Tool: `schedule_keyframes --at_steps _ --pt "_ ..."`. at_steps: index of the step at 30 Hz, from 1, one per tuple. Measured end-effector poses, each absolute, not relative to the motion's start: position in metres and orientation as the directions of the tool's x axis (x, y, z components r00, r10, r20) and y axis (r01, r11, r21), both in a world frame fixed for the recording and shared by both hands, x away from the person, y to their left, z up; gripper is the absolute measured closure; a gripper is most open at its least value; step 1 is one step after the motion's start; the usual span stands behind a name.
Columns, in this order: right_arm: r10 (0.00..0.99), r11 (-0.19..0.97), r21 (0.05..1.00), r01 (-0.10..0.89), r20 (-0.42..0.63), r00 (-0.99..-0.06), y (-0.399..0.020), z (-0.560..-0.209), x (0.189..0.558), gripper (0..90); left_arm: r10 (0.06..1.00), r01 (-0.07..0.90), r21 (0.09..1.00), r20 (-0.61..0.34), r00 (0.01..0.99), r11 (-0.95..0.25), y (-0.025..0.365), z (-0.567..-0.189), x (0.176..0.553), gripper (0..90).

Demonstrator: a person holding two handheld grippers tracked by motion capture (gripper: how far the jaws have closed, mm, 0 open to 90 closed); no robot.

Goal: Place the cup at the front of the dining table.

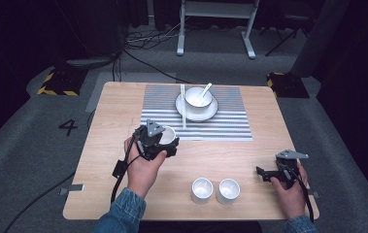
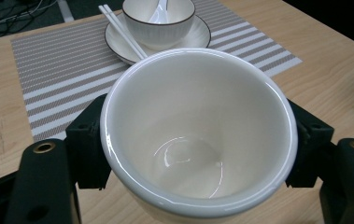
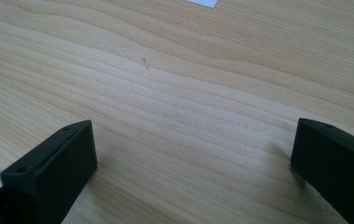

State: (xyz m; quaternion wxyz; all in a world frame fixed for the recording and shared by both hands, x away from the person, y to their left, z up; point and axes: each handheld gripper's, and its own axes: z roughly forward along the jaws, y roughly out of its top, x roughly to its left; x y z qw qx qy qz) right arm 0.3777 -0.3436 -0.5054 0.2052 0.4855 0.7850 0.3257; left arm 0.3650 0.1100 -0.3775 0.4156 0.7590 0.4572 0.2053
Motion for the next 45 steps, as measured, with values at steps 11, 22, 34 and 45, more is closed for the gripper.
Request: schedule_keyframes --at_steps 11,22,34,45 --pt "0.896 0.316 0.711 0.629 -0.006 -0.444 -0.344 -0.505 0.378 0.4 0.877 0.515 0.828 -0.061 0.477 -0.222 0.119 -0.372 0.393 26.6" --pt "0.896 0.316 0.711 0.628 -0.006 -0.444 -0.344 -0.505 0.378 0.4 0.875 0.485 0.85 -0.06 0.48 -0.208 0.123 -0.364 0.42 26.6" --pt "0.896 0.315 0.71 0.63 -0.005 -0.444 -0.343 -0.505 0.378 0.4 0.886 0.48 0.857 -0.063 0.459 -0.188 0.125 -0.369 0.458 26.6" --pt "0.896 0.316 0.71 0.629 -0.006 -0.444 -0.344 -0.505 0.378 0.4 0.902 0.482 0.858 -0.057 0.428 -0.175 0.129 -0.39 0.499 26.6"
